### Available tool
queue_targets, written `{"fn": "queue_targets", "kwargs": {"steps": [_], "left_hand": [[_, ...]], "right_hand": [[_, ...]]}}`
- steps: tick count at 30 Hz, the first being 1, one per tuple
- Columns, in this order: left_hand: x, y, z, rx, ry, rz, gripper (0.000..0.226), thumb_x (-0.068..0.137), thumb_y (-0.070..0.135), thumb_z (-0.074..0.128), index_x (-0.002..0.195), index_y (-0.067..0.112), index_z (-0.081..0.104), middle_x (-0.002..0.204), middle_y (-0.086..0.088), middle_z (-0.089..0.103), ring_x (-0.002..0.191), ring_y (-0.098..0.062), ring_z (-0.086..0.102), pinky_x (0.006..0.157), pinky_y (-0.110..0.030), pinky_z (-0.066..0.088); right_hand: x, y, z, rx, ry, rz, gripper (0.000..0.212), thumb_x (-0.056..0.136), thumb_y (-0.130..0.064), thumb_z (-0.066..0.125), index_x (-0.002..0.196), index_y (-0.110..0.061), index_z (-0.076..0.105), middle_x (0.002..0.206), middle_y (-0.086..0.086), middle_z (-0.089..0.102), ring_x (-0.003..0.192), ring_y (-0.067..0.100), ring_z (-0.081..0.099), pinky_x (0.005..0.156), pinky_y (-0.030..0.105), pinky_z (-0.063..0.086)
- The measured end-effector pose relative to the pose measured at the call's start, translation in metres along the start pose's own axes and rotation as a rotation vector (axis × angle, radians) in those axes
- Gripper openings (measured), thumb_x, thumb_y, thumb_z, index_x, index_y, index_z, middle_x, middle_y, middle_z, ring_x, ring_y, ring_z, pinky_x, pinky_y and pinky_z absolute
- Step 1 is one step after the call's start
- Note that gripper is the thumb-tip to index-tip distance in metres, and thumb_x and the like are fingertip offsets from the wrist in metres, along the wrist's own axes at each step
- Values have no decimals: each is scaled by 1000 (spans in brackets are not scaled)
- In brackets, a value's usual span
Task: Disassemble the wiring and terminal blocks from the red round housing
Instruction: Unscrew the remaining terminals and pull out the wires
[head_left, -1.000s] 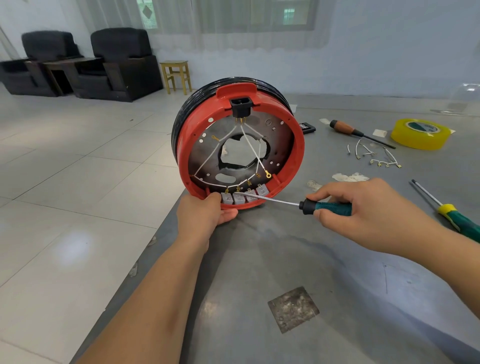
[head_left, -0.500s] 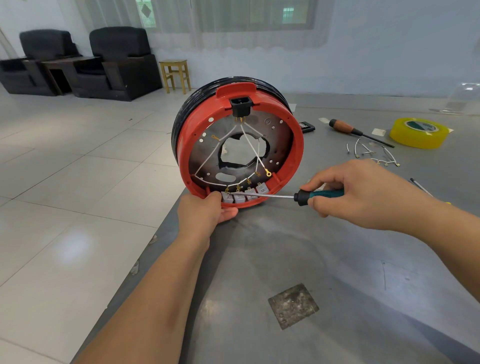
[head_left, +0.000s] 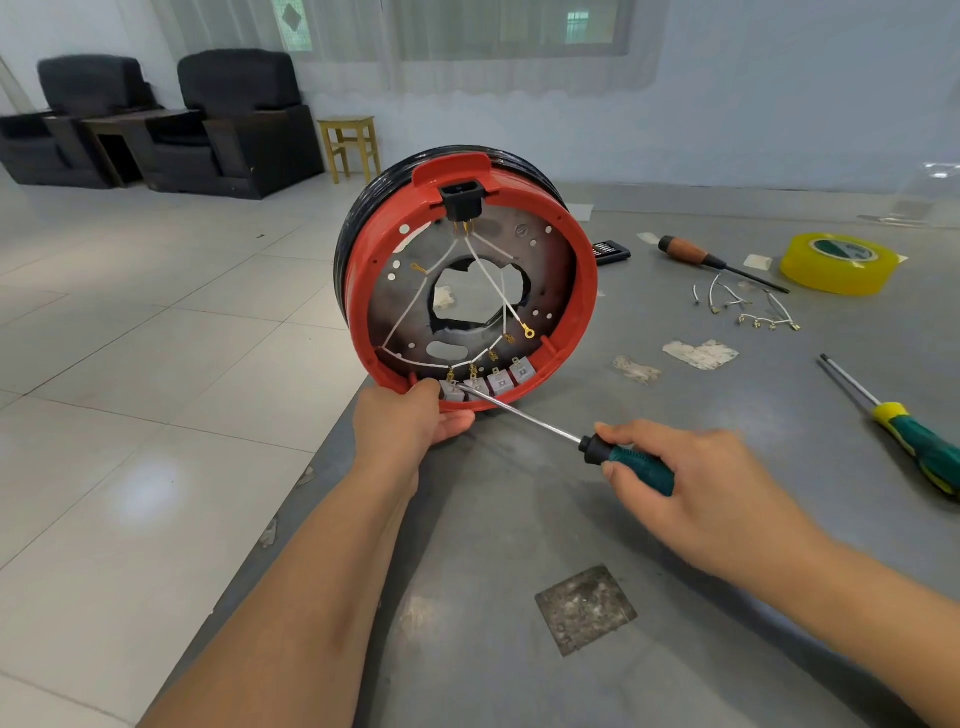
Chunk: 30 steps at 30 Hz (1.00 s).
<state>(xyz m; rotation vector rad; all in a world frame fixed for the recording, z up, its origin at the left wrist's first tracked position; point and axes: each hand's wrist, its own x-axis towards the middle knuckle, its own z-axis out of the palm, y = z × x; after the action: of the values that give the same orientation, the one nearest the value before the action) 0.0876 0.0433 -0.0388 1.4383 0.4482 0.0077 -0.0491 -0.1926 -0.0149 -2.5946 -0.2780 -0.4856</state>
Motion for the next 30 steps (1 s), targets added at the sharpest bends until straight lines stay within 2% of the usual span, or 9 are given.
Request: {"fn": "queue_targets", "kwargs": {"steps": [5,9,13,16,18,22,25,27,30], "left_hand": [[2,2,2,-45,21,-42,8,101,7,62,105,13,58,61,-2,75,60,-26,78,45,-23,57],[4,3,1,-58,36,-57,22,101,8,63,123,10,59,78,-12,79,62,-27,78,47,-25,59],[4,3,1,-70,33,-62,24,102,9,63,126,9,59,71,-10,78,62,-27,78,48,-25,59],[6,2,1,-78,39,-62,28,101,9,62,130,8,60,82,-15,79,64,-28,79,50,-26,61],[6,3,1,-74,44,-73,28,101,10,64,129,8,60,84,-15,79,64,-28,78,50,-27,61],[4,6,1,-91,43,-79,24,102,9,63,125,10,60,84,-15,79,64,-28,79,49,-26,61],[0,8,0,-106,30,-71,12,103,7,61,115,9,62,72,-11,78,63,-27,78,48,-25,59],[-2,10,1,-122,19,-80,4,104,6,59,104,10,61,67,-9,76,62,-26,78,47,-24,58],[-4,11,-1,-127,21,-99,8,104,8,60,97,11,60,67,-10,76,63,-25,78,47,-24,58]], "right_hand": [[-9,-4,8,-22,20,-64,35,92,-25,71,127,-24,69,91,-8,75,68,13,64,61,36,55],[-13,-9,11,-43,29,-53,37,92,-24,70,129,-23,68,98,-8,75,77,17,69,64,36,57],[-17,-15,13,-77,21,-47,37,93,-26,69,130,-21,67,97,-6,74,78,21,70,63,39,58],[-20,-19,14,-150,-25,-47,40,98,-34,59,137,-24,60,103,-3,72,77,27,70,63,43,57],[-21,-20,16,-208,-53,-55,43,99,-39,50,140,-25,56,106,-3,71,74,29,69,61,44,56],[-22,-23,19,-304,-16,-92,40,97,-35,54,133,-19,61,93,0,70,57,27,64,45,39,52],[-22,-26,20,-353,7,-105,39,94,-33,57,128,-16,63,86,0,69,47,26,59,36,37,47],[-22,-28,21,-374,12,-113,39,92,-32,61,127,-15,64,84,1,67,44,26,57,33,36,45],[-22,-29,22,-380,-2,-114,40,93,-33,57,128,-15,64,86,1,68,45,27,58,35,37,46]]}}
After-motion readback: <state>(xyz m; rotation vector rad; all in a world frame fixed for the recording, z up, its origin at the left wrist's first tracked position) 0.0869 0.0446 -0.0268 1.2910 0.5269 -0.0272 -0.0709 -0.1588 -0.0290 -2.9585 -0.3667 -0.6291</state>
